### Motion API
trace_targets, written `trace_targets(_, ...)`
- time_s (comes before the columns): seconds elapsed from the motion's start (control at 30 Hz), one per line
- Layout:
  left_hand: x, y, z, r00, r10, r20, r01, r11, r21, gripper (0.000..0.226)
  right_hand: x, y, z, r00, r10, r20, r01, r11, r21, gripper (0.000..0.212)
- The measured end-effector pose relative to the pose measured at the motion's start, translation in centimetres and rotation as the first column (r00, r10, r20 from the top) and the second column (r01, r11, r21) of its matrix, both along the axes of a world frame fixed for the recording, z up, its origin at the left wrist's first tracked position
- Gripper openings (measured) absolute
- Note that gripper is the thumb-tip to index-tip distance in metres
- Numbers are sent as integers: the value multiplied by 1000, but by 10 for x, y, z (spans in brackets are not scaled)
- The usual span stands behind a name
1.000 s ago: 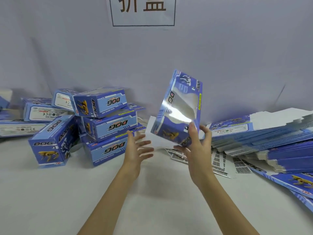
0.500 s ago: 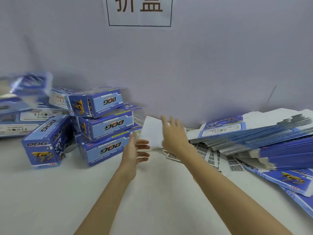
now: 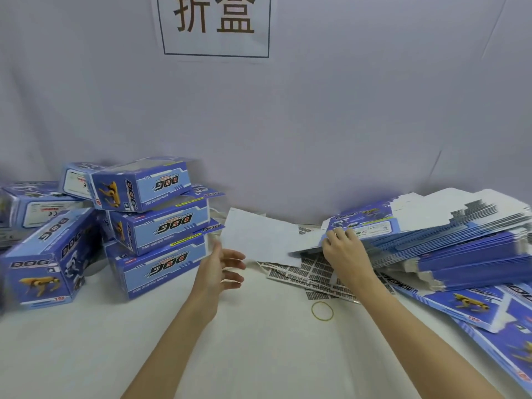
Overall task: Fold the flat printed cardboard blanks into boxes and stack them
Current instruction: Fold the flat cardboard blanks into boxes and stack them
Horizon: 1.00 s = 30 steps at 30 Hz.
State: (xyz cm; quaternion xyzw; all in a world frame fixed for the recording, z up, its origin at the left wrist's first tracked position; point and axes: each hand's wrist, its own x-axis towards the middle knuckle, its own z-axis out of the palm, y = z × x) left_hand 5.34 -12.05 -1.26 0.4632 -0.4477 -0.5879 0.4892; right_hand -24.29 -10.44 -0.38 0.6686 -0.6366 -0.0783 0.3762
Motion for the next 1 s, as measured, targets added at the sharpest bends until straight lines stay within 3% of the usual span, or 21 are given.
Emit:
trace_targets(0.07, 1, 1, 1, 1000, 8, 4, -8, 1000, -6, 63, 1, 2, 12, 996, 72, 52, -61, 979, -193, 27)
trace_targets(0.13, 1, 1, 1, 1000, 5, 14, -4, 1000, -13, 56, 4, 3, 30, 941, 247, 233, -136, 903, -407, 30)
trace_targets(0.23, -2, 4, 2, 999, -13, 31, 15, 999, -47, 48, 25, 6, 71, 740, 571, 356, -183, 680, -710, 28)
trace_targets(0.33, -4, 6, 4, 998, -7, 63, 17, 987, -162, 33, 58, 17, 101, 443, 778, 445, -97, 536, -839, 17)
trace_targets(0.37, -5, 7, 5, 998, 4, 62, 9, 978, -209, 36, 67, 22, 106, 335, 809, 483, -49, 527, -848, 17)
trace_targets(0.53, -9, 11, 5, 985, 105, 139, -26, 879, -477, 92, 93, 42, 88, -232, 771, 594, 137, 630, -764, 13)
trace_targets(0.63, -6, 10, 5, 970, 178, 163, -62, 838, -543, 98, 103, 52, 58, -524, 649, 552, 222, 730, -647, 9)
trace_targets(0.7, -1, 6, 3, 981, 172, 88, -105, 860, -500, 94, 105, 57, 35, -701, 534, 473, 242, 802, -546, 7)
trace_targets(0.77, 4, 1, -2, 978, 186, 94, -122, 876, -467, 89, 102, 60, 14, -777, 456, 434, 227, 846, -482, 14)
trace_targets(0.87, 11, -12, -9, 917, 280, 285, -150, 902, -405, 88, 91, 60, 2, -815, 359, 455, 187, 906, -380, 24)
trace_targets(0.93, 12, -16, -12, 873, 288, 394, -127, 914, -386, 77, 83, 58, 2, -852, 340, 398, 192, 910, -367, 17)
trace_targets(1.0, 12, -16, -13, 874, 229, 429, -95, 945, -312, 56, 78, 58, 1, -830, 347, 436, 188, 911, -367, 4)
